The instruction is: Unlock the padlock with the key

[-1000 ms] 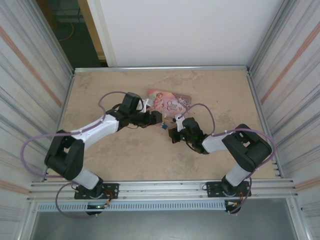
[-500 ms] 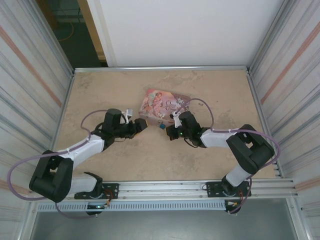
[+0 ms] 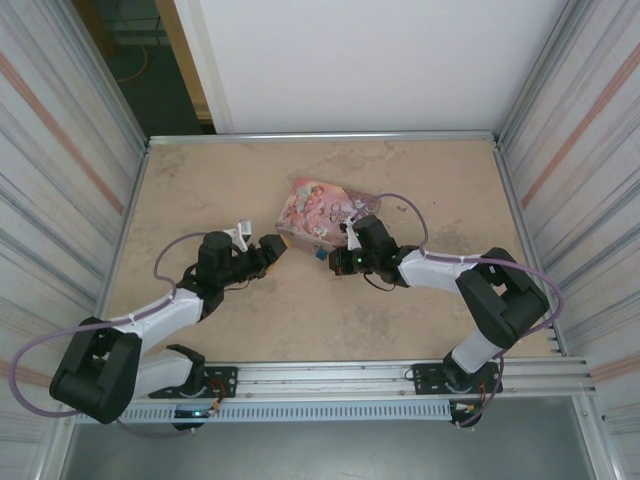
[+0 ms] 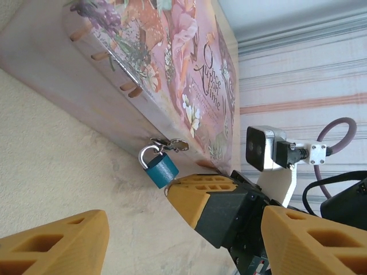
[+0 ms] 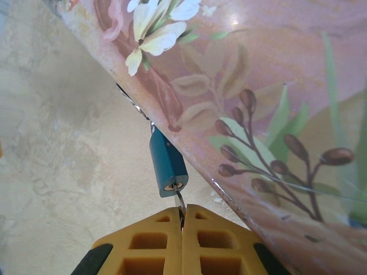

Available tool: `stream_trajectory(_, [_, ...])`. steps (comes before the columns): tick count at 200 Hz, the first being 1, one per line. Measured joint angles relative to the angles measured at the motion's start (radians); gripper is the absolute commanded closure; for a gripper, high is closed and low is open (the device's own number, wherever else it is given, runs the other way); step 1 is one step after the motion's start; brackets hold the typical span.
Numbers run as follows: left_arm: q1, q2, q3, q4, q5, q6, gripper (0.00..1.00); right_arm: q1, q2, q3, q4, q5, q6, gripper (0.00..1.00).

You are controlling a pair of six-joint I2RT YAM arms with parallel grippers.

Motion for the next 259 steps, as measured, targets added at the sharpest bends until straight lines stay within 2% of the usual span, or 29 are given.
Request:
stream_trajectory(69, [0.000,0.037,-0.020,0.090,0.001,-0.083,0.27,0.006,0.000,0.012,0.002,-0.031,0.201,1.00])
stream_trajectory(115, [0.000,0.118,-0.039,0.203,0.005,-0.164,0.33,0.028,0.008,0.013,0.028,-0.042,0.286,1.00])
stream_trajectory(205, [-0.060,0.288,-0.046,0.378,0.011,-0.239,0.36,0.037,0.019,0.013,0.055,-0.046,0.320,1.00])
stream_trajectory(259, [-0.092,0.349,-0.035,0.424,0.011,-0.251,0.44,0.047,0.024,0.024,0.054,-0.046,0.338,1.00])
